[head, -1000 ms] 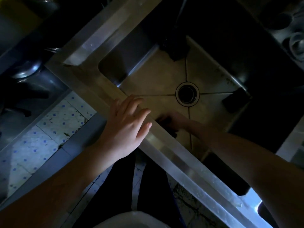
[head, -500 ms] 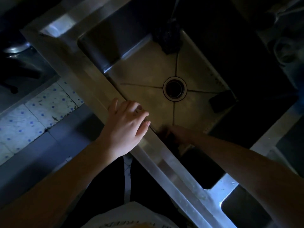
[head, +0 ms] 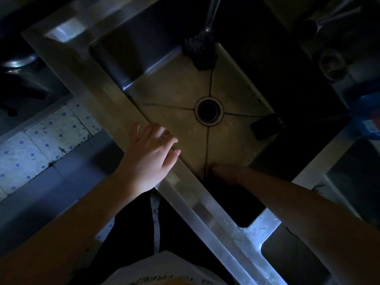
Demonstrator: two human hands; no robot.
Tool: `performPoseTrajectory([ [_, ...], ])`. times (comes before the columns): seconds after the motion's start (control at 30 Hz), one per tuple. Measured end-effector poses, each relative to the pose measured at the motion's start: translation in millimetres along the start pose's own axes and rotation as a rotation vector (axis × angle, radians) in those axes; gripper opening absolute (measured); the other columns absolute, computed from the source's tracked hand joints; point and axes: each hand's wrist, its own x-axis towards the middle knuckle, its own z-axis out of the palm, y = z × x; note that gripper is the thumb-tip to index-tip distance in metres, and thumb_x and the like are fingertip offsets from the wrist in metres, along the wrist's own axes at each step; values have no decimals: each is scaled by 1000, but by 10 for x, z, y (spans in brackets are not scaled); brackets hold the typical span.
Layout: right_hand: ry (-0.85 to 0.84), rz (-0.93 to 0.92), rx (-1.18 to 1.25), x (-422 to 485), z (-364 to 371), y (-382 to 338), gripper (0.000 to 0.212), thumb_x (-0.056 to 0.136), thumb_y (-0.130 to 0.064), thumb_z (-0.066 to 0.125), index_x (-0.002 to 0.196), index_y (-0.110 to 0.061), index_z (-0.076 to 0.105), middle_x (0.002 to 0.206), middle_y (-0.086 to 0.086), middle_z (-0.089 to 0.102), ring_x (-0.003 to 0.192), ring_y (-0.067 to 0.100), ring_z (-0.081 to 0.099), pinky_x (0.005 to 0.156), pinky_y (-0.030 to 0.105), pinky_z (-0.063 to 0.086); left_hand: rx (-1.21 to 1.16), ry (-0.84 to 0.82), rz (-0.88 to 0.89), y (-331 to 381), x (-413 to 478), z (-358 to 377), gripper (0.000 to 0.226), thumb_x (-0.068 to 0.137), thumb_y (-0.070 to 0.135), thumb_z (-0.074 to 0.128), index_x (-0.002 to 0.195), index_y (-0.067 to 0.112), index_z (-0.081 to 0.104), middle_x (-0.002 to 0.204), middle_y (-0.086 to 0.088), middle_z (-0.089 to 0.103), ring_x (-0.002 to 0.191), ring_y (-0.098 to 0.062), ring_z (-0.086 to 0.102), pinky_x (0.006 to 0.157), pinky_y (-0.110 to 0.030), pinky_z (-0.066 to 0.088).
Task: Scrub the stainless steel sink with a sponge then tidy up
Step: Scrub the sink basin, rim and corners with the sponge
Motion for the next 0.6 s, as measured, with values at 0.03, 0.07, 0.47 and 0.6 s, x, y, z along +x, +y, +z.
performPoseTrajectory([
  [0.03, 1, 14, -30, -27, -40, 54, 39, 92, -13, 41, 130, -8, 50, 138, 19, 46, 122, 32, 47, 108, 45, 34, -6, 3, 1, 5, 0, 15, 30, 87, 35, 48, 98, 15, 66, 104, -8, 57, 99, -29, 55, 97, -52, 30],
  [0.07, 57, 50, -13, -40, -65, 116, 41, 93, -13, 41, 132, -7, 48, 139, 20, 45, 123, 32, 46, 109, 45, 34, -11, 6, 1, 10, 0, 30, 26, 87, 33, 53, 99, 14, 66, 105, -8, 57, 100, -29, 55, 98, -53, 30],
  [0.47, 238, 377, 251, -245, -475, 639, 37, 91, -28, 55, 120, -6, 61, 127, 20, 57, 115, 33, 55, 94, 32, 43, -3, 17, 29, 109, 17, 42, 41, 86, 41, 37, 99, 15, 66, 103, -7, 58, 100, -29, 56, 94, -51, 34],
  [0.6, 110, 285, 174, -279, -239, 313, 49, 85, -26, 65, 128, -5, 54, 133, 19, 54, 120, 33, 53, 99, 38, 42, 21, 39, 62, 204, 121, 61, 40, 86, 41, 38, 97, 14, 66, 100, -7, 60, 96, -30, 56, 92, -50, 34],
])
